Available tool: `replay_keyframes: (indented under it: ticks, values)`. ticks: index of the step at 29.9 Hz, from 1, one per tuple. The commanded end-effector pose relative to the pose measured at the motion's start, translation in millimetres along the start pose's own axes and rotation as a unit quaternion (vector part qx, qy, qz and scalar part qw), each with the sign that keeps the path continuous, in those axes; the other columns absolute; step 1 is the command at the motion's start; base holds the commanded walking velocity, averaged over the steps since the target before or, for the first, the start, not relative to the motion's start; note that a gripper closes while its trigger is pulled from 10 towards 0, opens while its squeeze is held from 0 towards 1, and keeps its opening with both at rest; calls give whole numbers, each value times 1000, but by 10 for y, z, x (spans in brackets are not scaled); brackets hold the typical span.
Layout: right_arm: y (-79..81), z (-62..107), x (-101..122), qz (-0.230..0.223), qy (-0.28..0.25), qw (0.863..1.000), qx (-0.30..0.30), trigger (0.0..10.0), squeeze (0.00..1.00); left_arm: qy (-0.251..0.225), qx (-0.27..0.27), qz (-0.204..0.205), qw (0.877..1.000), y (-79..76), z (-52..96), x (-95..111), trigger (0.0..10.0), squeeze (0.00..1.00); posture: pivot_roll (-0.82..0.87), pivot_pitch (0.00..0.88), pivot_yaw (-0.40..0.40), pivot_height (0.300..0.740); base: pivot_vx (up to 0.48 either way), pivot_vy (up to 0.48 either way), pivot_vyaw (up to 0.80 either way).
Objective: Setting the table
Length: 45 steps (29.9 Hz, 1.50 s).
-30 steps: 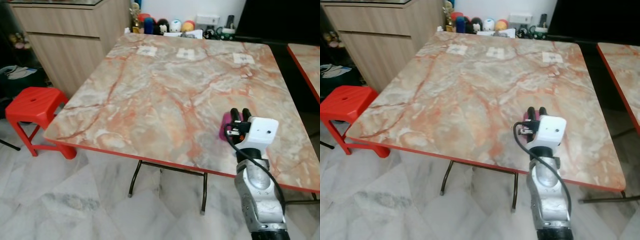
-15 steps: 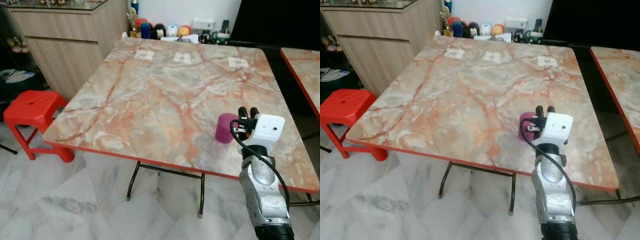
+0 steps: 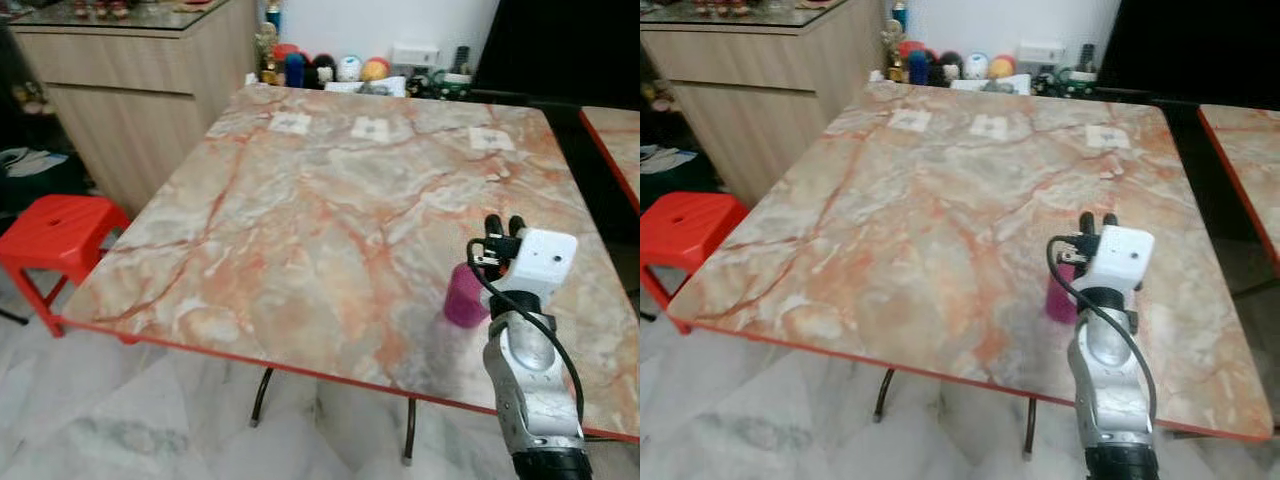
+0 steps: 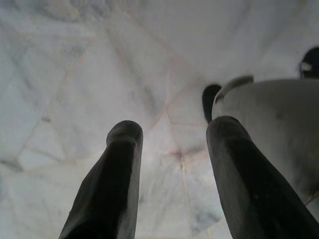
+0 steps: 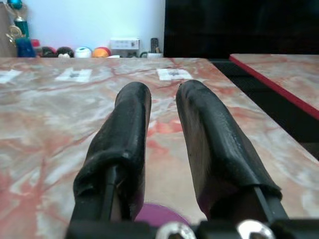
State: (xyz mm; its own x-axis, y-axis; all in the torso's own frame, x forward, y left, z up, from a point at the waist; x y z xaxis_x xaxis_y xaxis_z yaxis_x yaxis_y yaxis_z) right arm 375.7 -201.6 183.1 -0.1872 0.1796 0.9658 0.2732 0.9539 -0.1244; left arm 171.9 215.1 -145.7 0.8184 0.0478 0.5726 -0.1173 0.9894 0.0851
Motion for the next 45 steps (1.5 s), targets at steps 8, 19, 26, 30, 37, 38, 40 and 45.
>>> replay_keyframes:
  ticks: [8, 19, 26, 30, 37, 38, 40, 45]
  values:
    - [-164, 170, 101, -15, 14, 999, -42, 10000, 1000, 9, -29, 0, 1000, 35, 16, -41, 10000, 0, -10, 120, -41, 740, 0, 0, 0]
    - [-246, 331, -245, -87, 171, 979, -64, 10000, 114, 31, -18, 1, 999, 285, 90, -232, 10000, 0, -23, 126, -46, 740, 0, 0, 0]
    - [-237, 249, -149, -86, 183, 979, -40, 10000, 0, 45, -18, 5, 999, 238, 134, -386, 10000, 0, -18, 130, -50, 740, 0, 0, 0]
    - [-263, 313, -245, -92, 216, 971, -44, 10000, 0, 48, -19, 6, 999, 222, 148, -429, 10000, 0, -17, 134, -48, 740, 0, 0, 0]
    - [-232, 341, -238, -103, 231, 967, -37, 10000, 0, 41, -23, 3, 999, 121, 110, -352, 10000, 0, -13, 142, -46, 740, 0, 0, 0]
    - [-232, 339, -234, -103, 232, 967, -37, 10000, 0, 40, -23, 3, 999, 111, 106, -343, 10000, 0, -13, 142, -46, 740, 0, 0, 0]
    - [-203, 333, -227, -105, 236, 966, -23, 10000, 0, 35, -28, 1, 999, 13, 76, -275, 10000, 0, -14, 142, -45, 740, 0, 0, 0]
    - [-114, 340, -267, -108, 246, 963, -1, 10000, 0, 32, -33, 0, 999, -81, 62, -248, 10000, 0, -14, 142, -45, 740, 0, 0, 0]
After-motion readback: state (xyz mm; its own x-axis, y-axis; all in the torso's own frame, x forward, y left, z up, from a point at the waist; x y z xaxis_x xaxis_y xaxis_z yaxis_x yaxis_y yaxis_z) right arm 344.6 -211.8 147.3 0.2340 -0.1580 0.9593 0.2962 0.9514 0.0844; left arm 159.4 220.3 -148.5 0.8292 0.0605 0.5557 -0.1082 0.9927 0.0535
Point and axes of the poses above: a point about 5 cm out from each wrist's last joint towards the gripper, its own z axis pointing back from the gripper into the wrist, its own x axis along the axis of the wrist's last joint, y = z × x, the point moved 6 cm from there along -z, pointing out of the wrist towards the gripper, and after that the axes turned 12 degrees about z, right-handed, at the moved point
